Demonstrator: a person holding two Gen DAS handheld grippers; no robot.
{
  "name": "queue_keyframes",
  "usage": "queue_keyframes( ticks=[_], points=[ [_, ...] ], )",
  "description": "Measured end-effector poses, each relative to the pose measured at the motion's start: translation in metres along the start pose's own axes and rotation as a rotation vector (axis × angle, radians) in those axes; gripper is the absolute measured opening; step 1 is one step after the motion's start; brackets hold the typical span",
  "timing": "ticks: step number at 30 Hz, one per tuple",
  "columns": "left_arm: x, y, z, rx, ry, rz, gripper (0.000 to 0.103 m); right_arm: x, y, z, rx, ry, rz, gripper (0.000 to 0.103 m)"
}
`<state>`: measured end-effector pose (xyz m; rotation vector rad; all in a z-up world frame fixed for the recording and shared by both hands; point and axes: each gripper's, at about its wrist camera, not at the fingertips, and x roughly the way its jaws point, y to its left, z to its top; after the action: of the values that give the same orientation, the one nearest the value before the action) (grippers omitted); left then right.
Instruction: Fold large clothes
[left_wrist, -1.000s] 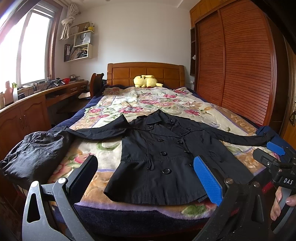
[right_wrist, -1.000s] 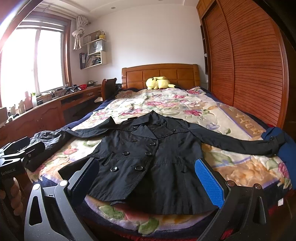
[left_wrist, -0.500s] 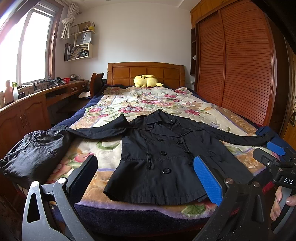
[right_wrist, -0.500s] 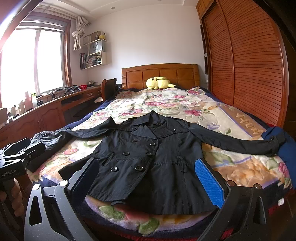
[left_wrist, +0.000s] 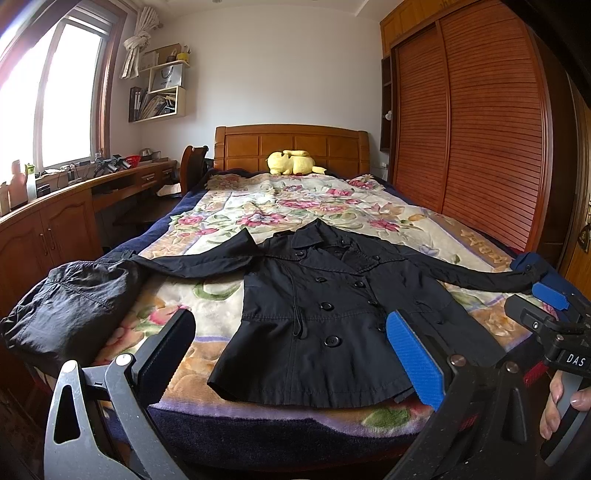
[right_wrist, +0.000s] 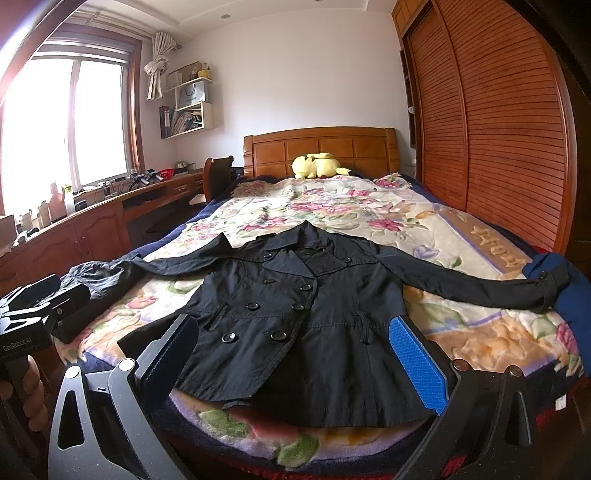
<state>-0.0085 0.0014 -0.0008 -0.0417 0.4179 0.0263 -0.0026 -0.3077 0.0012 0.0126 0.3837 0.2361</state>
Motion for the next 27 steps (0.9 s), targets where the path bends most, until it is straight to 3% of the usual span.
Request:
queue_keyframes(
  ticks=[27],
  points=[
    [0.0031, 0.0050, -0.0006, 0.007, 0.018, 0.018, 0.103, 0.0019, 0.0018, 0.0001, 0.001, 0.005, 0.018, 0.103]
  ],
)
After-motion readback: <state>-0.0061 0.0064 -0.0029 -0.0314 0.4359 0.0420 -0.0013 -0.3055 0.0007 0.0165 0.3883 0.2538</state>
